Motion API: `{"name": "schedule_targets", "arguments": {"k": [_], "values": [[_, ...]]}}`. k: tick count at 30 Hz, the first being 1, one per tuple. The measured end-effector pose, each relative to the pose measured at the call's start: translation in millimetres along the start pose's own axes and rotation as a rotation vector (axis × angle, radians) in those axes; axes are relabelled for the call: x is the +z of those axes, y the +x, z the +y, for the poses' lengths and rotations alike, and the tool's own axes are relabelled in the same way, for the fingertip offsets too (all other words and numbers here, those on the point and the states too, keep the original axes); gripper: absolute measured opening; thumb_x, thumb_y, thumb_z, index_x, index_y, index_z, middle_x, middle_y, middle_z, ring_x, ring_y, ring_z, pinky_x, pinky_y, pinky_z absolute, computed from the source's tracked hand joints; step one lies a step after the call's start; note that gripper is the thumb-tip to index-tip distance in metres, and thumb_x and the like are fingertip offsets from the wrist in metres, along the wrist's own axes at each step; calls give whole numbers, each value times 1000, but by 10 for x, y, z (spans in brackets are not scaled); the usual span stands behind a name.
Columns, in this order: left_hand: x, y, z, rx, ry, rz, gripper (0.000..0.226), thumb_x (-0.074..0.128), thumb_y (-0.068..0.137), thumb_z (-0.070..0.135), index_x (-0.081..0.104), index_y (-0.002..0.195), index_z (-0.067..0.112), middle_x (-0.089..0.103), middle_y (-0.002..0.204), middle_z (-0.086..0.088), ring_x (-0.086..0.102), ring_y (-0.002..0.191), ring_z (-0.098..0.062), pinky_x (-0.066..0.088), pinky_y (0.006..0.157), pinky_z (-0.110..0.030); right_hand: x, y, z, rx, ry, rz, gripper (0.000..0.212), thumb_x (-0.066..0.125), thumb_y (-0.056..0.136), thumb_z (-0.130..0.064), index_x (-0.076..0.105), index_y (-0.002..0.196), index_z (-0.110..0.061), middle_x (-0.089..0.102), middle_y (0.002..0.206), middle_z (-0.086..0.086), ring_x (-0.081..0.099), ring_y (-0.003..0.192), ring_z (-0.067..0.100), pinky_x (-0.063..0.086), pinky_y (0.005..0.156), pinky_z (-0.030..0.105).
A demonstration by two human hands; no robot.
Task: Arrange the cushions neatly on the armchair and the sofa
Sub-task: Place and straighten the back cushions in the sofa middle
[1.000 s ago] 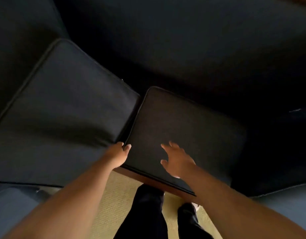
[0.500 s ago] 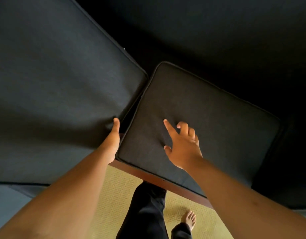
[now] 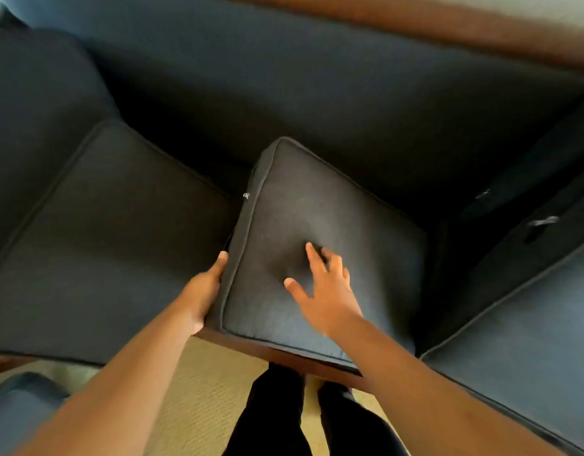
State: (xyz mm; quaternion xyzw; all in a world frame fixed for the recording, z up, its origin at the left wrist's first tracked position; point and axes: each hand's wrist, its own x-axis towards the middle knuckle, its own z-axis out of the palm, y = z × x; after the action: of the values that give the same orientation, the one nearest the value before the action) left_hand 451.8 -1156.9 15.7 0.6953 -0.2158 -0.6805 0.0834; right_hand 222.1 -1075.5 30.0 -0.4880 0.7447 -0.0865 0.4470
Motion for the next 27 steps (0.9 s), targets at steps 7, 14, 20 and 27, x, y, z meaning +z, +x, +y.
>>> {"name": "schedule_targets", "arguments": {"k": [7, 14, 20, 27], "values": [[1140, -1411, 267, 362, 498, 97, 60, 32, 103, 61, 74, 104, 18, 72, 103, -5, 66, 99, -24, 51, 96, -41, -949, -1030, -148, 8, 254, 177, 93, 43, 85, -82, 11, 161, -37, 18, 160, -11, 29, 146, 16, 44, 110, 46], [2037, -2112, -156, 629, 900, -111, 43, 35, 107, 44, 55, 80, 18, 59, 79, 0, 58, 73, -13, 43, 66, -27, -1734, -1877, 368, 242, 64, 308, 83, 62, 74, -82, 43, 125, -20, 55, 119, -5, 64, 102, 19, 58, 80, 40], [2248, -2279, -308, 705, 984, -109, 42, 41, 107, 42, 58, 81, 14, 59, 75, 0, 57, 68, -11, 42, 63, -24, -1640, -2200, 677, 331, 29, 230, 73, 33, 87, -86, 62, 109, -23, 68, 95, -3, 68, 88, 19, 59, 81, 41], [2021, -2191, -230, 794, 1014, 6, 42, 41, 106, 37, 58, 84, 6, 61, 77, -3, 59, 71, -19, 46, 66, -32, -1495, -2076, 473, 233, -16, 263, 45, 28, 105, -58, 54, 88, -25, 58, 85, -4, 58, 81, 21, 51, 75, 35]]}}
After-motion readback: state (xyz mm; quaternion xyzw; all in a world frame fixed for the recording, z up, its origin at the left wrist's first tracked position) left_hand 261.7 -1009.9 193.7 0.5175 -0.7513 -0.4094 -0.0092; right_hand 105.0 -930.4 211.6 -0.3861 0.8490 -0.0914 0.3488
